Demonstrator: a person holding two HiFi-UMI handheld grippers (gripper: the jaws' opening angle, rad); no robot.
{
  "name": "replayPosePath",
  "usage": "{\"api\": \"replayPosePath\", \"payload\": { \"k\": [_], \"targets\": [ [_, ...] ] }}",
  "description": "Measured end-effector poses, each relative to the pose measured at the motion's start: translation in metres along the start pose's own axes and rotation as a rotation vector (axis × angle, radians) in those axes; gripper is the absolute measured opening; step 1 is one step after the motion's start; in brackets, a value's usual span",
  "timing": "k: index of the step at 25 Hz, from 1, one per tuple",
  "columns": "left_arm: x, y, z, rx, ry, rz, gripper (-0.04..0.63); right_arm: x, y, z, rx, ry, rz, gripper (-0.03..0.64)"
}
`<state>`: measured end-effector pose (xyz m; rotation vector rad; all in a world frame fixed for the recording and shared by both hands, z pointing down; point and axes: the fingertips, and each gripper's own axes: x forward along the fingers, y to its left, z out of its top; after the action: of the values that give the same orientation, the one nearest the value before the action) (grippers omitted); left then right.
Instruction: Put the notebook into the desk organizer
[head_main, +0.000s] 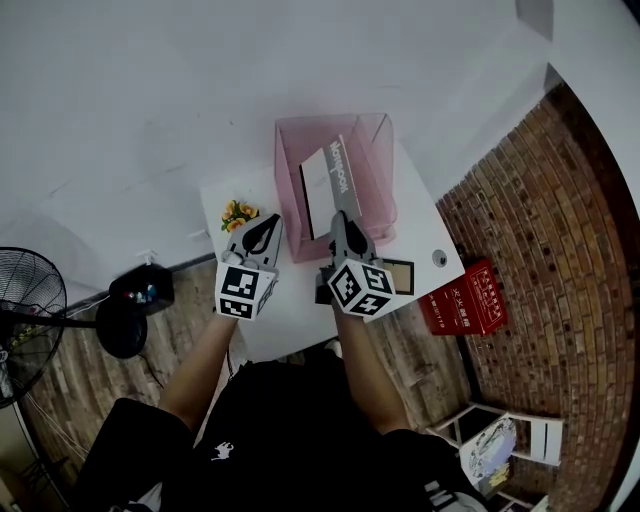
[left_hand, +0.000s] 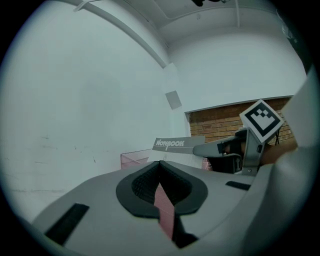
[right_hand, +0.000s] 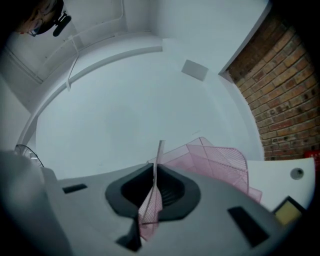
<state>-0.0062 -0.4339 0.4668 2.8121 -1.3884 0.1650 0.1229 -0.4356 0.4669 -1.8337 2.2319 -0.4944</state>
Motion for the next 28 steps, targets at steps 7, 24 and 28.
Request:
{"api": "replayPosePath", "payload": {
  "k": [7, 24, 28],
  "targets": [
    [0.004, -0.006, -0.006, 0.015, 0.023, -0.018, 0.003, 0.002, -0.026, -0.006, 0.009, 0.049, -0.042, 0.031],
    [0.01, -0.022, -0.006, 0.073, 0.04, -0.04, 0.003, 0.006, -0.053, -0.029, -0.121, 0.19, -0.044, 0.08],
    [0.011, -0.02, -0.007, 0.064, 0.04, -0.029, 0.003, 0.009, -0.053, -0.03, -0.144, 0.215, -0.019, 0.1]
  ]
}}
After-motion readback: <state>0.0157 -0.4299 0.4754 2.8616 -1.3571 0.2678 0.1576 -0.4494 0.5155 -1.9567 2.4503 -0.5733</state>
